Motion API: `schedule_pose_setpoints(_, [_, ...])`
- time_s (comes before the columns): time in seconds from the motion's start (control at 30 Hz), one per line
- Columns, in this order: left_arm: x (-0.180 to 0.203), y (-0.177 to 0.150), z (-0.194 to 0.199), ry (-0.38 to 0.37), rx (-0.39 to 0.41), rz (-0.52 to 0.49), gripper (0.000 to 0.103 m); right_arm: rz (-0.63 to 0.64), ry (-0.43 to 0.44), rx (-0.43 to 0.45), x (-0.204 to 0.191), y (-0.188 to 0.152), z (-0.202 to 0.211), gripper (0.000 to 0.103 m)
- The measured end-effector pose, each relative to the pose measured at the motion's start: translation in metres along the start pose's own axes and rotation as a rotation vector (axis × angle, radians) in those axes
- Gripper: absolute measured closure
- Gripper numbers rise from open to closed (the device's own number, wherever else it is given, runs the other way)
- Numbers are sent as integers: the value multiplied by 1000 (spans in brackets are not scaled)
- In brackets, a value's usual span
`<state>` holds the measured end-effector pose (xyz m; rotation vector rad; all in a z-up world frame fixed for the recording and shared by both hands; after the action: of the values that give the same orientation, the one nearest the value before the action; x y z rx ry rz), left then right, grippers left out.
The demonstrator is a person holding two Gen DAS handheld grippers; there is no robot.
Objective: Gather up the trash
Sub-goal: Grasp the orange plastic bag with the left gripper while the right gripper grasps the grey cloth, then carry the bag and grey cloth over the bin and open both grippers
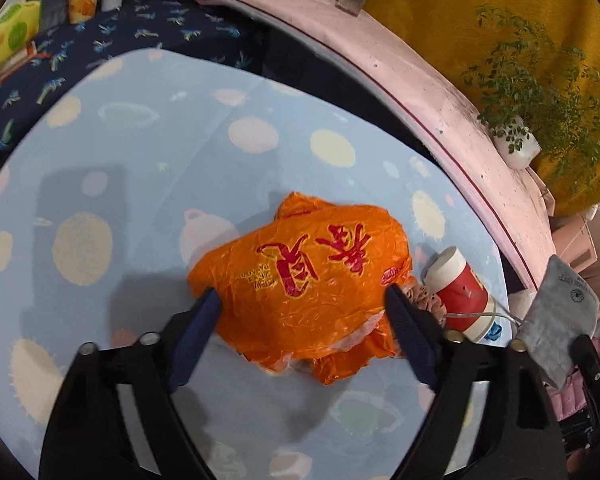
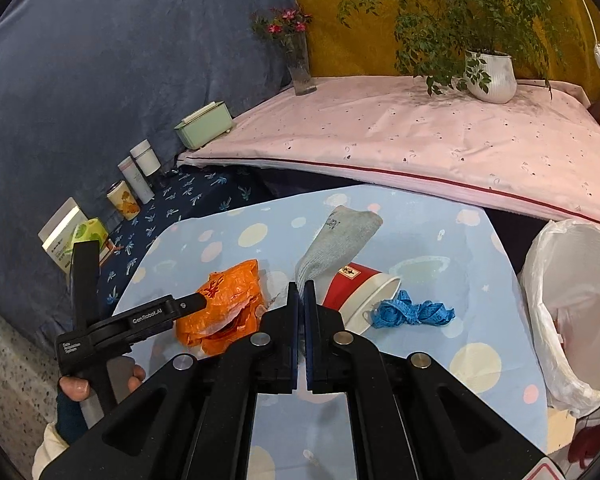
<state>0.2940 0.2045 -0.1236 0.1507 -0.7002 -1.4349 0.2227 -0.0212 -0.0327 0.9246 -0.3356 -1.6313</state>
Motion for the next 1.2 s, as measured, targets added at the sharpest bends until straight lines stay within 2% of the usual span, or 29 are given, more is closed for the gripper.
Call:
schedule_pose_setpoints(0.03, [0,-2,-4,-7,-15,-4,52,-2,0,-7,-1,-3,-2,100])
schedule_pose_setpoints(0.13, [1,-6,-8,-37,-31,-6,77,2,-3,-23,-3,-10,-9,100])
schedule_pose_setpoints(0.3, [6,-3,7,-51,7,-2,89,3,1,-34,-6,-14,-11,100])
schedule_pose_setpoints(0.47, [23,5,34,-58,59,-26,91,7,7,-12,-9,-7,1,100])
schedule_pose_setpoints(0.63, [56,16,66,-52,124,-83,92,8,12,37,-6,8,25,100])
schedule_pose_setpoints(0.77, [90,20,90,-76,167,-134,92,5,13,80,1,21,47,100])
schedule_pose_setpoints(0.97, [154,15,105,-127,183,-214,92,-9,-8,131,27,36,79,100])
schedule_pose_setpoints(1.2, [235,-10,97,-178,160,-316,92,-37,-60,182,76,43,118,100])
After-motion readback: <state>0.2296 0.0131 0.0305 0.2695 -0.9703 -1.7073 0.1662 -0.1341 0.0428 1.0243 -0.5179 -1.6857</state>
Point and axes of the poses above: each gripper's, at about its wrist camera, not at the fingertips, and z roughly against the way its jaws point, x to its right, y to its top, the point moved 5 cm from there along -z, roughly the way its jaws point, and after that the axes turned 7 degrees about -z, right-handed, at the moved point
